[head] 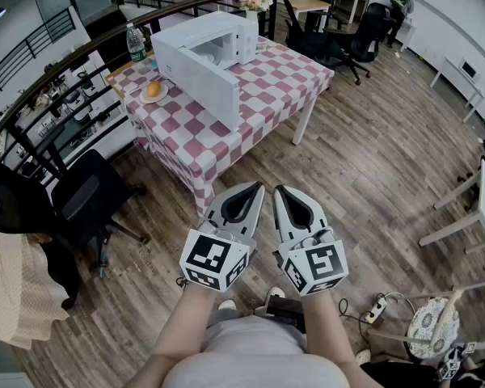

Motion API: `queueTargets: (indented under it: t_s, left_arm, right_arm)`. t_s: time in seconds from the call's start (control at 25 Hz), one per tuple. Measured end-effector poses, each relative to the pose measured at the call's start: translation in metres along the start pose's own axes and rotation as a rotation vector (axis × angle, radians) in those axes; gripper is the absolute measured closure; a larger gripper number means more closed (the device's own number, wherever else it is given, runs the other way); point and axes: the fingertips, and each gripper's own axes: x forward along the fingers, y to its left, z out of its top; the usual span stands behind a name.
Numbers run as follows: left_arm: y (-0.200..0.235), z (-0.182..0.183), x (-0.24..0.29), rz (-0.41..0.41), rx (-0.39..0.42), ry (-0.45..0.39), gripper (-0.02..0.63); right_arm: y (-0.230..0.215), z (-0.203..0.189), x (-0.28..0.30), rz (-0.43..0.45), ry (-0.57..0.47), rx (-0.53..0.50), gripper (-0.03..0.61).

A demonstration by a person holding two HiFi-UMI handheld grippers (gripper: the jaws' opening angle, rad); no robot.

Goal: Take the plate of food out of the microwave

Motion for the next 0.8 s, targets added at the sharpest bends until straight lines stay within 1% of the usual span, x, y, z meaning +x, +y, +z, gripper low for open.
queueTargets:
  t_s: [0.2,0.4,0.48,0.56,0.6,0.72,0.8]
  left_arm:
    - [0.02,0.004,-0.021,-0.007,0.001,-0.019,0.612]
    - [0.03,0.003,-0.032,-0.029,-0.02,-0.026,0.612]
    - [0.033,0.0,-0.031,-0.035,-0.025,-0.022,0.612]
    - [0.036,-0.002,-0.028,-0.035,-0.025,-0.021,0.612]
    - [0.039,-0.002,-0.026,-0.032,-0.026,-0.022,0.612]
    - [0.046,-0.003,-0.016,-0.017,-0.045,-0.029,0.612]
    - [0.05,-0.007,-0.004,-0.009,-0.059,-0.021,0.612]
  right_arm:
    - [0.034,0.0,0.008,-0.007,0.003,-0.039,0.555]
    - [0.046,-0.004,0.007,-0.045,0.034,-0.06,0.555]
    - [0.045,-0.007,0.008,-0.055,0.023,-0.047,0.555]
    - [0.041,-0.014,0.01,-0.061,-0.001,-0.002,0.555]
    - [0.039,-0.015,0.013,-0.059,-0.006,0.003,0.555]
    - [0.03,-0.008,0.027,-0.05,-0.001,-0.032,0.555]
    - [0.019,-0.01,0.035,-0.046,0.0,-0.03,0.555]
